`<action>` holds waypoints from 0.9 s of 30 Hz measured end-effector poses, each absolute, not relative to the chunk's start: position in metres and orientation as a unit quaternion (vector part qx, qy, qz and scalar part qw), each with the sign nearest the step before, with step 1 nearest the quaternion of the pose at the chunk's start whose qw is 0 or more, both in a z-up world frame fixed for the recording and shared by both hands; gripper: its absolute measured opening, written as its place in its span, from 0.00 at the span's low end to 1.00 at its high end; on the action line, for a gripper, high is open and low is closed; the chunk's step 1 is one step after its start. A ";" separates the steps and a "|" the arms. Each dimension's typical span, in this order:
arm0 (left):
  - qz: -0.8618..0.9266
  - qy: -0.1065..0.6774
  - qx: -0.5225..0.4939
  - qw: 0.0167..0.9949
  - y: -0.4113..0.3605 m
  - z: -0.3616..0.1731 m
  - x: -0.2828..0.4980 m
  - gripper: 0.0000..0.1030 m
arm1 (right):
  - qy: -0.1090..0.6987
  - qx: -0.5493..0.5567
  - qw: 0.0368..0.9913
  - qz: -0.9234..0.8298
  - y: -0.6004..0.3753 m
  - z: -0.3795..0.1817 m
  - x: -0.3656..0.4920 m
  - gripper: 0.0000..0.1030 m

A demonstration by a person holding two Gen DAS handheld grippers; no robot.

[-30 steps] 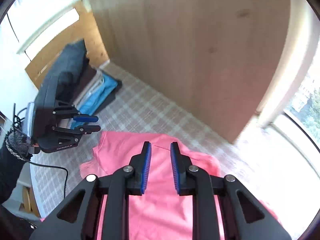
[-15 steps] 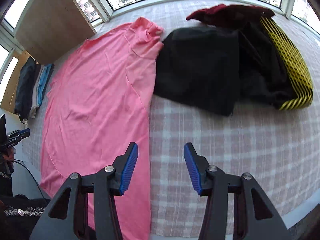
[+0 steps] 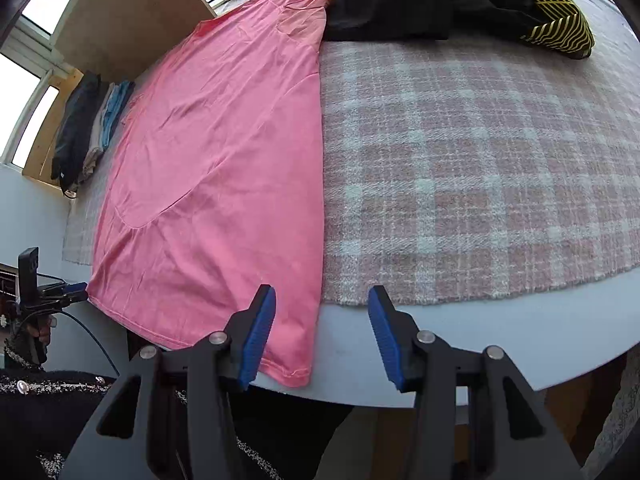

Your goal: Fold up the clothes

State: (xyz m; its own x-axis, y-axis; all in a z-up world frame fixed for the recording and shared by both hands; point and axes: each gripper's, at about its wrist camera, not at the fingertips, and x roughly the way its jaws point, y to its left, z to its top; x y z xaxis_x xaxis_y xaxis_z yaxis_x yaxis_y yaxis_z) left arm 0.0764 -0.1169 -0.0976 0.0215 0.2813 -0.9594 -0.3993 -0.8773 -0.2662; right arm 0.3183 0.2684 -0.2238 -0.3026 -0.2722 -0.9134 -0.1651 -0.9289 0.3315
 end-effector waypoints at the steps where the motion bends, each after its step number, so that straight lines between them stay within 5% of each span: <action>1: 0.697 0.043 -0.671 0.249 -0.117 -0.099 0.078 0.39 | -0.175 0.597 0.033 -0.782 0.262 -0.228 0.321 0.46; 4: 0.693 0.040 -0.669 0.265 -0.118 -0.104 0.081 0.35 | -0.142 0.617 0.030 -0.773 0.241 -0.237 0.330 0.47; 7: 0.688 0.033 -0.667 0.284 -0.117 -0.107 0.085 0.03 | -0.111 0.612 0.025 -0.782 0.231 -0.235 0.334 0.47; 8: 0.685 0.028 -0.667 0.293 -0.117 -0.108 0.086 0.02 | -0.110 0.613 0.029 -0.782 0.229 -0.235 0.334 0.47; 9: 0.683 0.029 -0.664 0.302 -0.116 -0.107 0.087 0.02 | -0.110 0.615 0.034 -0.780 0.228 -0.235 0.333 0.41; 10: 0.682 0.029 -0.662 0.311 -0.115 -0.106 0.087 0.02 | -0.113 0.623 0.041 -0.773 0.229 -0.235 0.332 0.15; 11: 0.681 0.021 -0.659 0.319 -0.116 -0.101 0.087 0.02 | -0.117 0.630 0.048 -0.766 0.230 -0.235 0.330 0.01; 23: 0.673 0.027 -0.676 0.297 -0.138 -0.111 0.087 0.06 | -0.107 0.652 -0.005 -0.750 0.253 -0.226 0.337 0.06; 25: 0.684 0.025 -0.671 0.285 -0.147 -0.101 0.085 0.11 | -0.112 0.634 -0.001 -0.765 0.247 -0.217 0.336 0.37; 27: 0.696 0.028 -0.659 0.285 -0.152 -0.085 0.083 0.11 | -0.096 0.618 0.000 -0.780 0.238 -0.210 0.334 0.48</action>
